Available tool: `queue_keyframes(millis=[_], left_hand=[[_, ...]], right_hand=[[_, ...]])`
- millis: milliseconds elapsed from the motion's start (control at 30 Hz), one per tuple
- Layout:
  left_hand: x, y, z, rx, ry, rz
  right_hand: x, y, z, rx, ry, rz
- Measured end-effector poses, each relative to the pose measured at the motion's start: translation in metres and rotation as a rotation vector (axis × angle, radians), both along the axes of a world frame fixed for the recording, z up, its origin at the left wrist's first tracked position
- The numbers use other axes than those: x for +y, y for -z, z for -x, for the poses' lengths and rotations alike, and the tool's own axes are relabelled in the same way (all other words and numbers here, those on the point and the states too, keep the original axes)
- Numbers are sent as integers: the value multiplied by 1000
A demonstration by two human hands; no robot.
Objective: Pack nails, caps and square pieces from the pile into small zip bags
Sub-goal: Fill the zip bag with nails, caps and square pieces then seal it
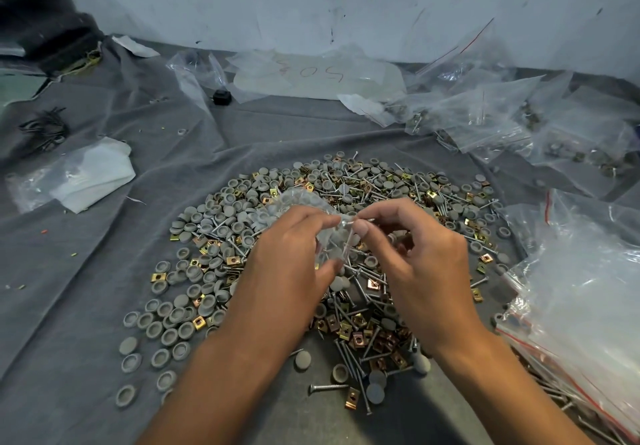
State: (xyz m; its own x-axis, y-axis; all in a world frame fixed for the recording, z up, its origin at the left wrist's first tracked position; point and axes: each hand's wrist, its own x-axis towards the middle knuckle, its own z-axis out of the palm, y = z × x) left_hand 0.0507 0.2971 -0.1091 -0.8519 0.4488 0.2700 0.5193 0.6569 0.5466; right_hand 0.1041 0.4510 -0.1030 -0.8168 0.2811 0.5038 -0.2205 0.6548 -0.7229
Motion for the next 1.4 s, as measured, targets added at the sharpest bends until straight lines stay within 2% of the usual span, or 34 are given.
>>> queue_keyframes(millis=[133, 267, 367, 500, 567, 667, 900, 1000, 1167, 1300, 1400], left_hand=[[0, 0, 0, 10, 1, -2], [-1, 0, 1, 19, 8, 2], [-2, 1, 2, 22, -3, 8], [-2, 1, 2, 28, -3, 8], [-2, 1, 2, 29, 0, 4], [-2, 1, 2, 25, 4, 6], [-1, 0, 2, 23, -2, 19], [-1, -2, 1, 18, -4, 22], [-1, -3, 0, 2, -10, 16], [0, -3, 0, -1, -15, 6], [1, -3, 0, -7, -20, 1]], right_hand=[[-3, 5, 2, 52, 27, -75], [1, 10, 3, -95, -79, -99], [16, 11, 3, -154, -42, -64], [26, 20, 0, -450, -36, -247], [22, 25, -2, -521, -36, -402], [16, 26, -1, -497, 3, -511], [14, 29, 1, -537, 27, -510], [21, 27, 1, -540, 19, -431], [37, 10, -3, -452, -35, -78], [34, 2, -3, -363, -212, 275], [24, -1, -1, -324, -305, 390]])
